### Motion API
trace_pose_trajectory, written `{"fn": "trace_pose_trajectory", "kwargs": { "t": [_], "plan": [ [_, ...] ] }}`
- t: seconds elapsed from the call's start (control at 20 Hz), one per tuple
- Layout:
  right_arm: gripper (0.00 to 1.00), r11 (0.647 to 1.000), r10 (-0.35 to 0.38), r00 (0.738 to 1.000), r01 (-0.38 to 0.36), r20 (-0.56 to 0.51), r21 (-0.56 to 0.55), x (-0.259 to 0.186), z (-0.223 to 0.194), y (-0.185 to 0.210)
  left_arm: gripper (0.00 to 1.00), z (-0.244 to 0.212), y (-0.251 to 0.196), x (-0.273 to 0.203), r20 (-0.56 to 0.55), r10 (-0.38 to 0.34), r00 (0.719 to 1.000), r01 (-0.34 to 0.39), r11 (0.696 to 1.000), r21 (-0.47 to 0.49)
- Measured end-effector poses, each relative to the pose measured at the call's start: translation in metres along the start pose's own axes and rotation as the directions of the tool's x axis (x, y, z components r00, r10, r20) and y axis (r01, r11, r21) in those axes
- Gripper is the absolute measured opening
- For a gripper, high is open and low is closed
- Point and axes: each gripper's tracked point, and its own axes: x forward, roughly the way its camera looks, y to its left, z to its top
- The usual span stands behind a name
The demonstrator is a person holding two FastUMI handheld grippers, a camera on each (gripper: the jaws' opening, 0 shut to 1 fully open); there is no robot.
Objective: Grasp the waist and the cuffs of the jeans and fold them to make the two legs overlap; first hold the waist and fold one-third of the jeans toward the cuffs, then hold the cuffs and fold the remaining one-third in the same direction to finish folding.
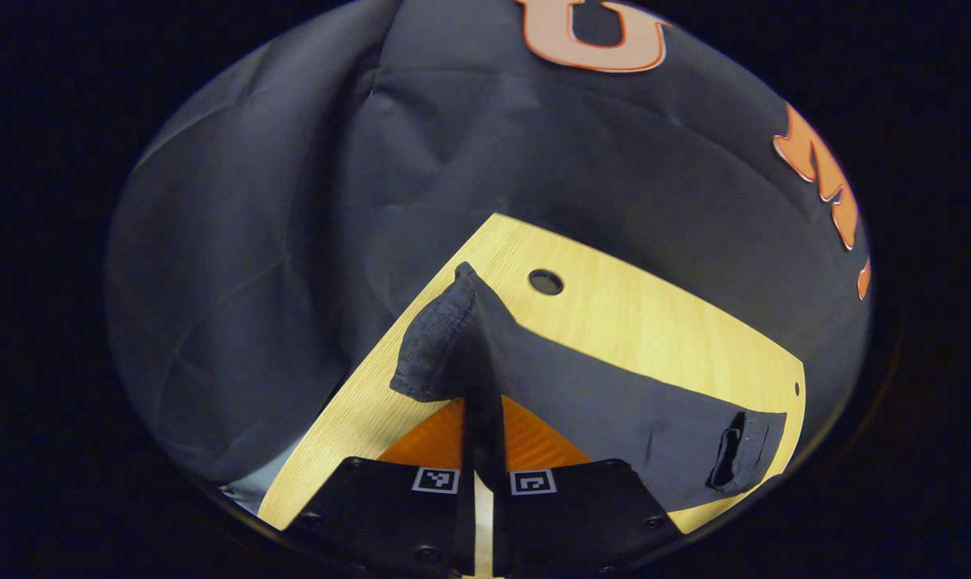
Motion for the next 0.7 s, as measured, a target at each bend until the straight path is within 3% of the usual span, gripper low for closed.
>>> {"fn": "trace_pose_trajectory", "kwargs": {
  "t": [0.45,0.7],
  "plan": [
    [0.98,1.0,0.004,1.0,-0.004,0.003,-0.007,0.001,0.005,0.009,0.08,0.055,-0.039,-0.091,0.177,-0.143,0.974,0.117,0.981,0.153],
    [0.98,0.999,0.041,0.998,-0.04,0.041,-0.036,0.021,0.03,0.007,0.08,0.065,-0.071,-0.125,0.233,-0.175,0.957,0.14,0.977,0.158]
  ]
}}
